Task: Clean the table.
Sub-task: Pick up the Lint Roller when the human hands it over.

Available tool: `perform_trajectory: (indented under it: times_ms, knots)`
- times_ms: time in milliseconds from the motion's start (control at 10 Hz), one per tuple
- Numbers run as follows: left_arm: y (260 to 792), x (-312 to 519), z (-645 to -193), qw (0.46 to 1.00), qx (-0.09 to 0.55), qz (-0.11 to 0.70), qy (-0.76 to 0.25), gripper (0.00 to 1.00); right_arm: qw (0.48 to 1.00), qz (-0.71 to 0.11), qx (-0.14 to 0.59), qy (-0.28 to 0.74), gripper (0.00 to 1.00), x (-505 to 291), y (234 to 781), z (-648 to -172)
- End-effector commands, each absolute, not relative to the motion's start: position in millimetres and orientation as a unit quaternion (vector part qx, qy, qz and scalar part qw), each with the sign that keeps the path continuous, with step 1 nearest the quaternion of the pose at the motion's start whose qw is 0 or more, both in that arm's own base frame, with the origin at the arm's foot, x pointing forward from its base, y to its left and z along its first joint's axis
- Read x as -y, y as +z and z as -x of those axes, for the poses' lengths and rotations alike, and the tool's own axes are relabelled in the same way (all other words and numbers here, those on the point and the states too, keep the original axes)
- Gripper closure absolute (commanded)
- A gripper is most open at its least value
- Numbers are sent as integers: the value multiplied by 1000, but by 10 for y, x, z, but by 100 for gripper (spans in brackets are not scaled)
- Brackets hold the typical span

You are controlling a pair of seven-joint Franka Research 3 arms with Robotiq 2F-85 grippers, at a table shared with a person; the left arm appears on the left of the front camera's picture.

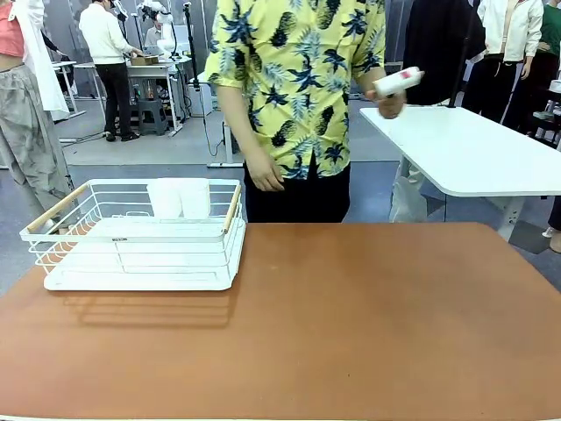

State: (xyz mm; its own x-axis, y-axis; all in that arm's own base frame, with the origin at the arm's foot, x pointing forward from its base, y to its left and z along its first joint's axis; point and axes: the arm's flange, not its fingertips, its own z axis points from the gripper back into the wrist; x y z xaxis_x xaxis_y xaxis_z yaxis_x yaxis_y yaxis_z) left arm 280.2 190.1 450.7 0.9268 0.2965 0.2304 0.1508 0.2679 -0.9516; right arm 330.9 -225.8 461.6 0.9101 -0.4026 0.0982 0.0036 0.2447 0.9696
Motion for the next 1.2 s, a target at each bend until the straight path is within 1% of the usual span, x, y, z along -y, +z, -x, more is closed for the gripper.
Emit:
perform_trajectory:
  times_ms: [0,1100]
  knots:
    - [4513,-1915,-2787,772,186,606,47,0,770,-602,166,-133,0,2251,4638,-3287]
    - [4513,-1915,-2787,772,186,606,47,0,770,-602,166,-133,0,2251,4638,-3287]
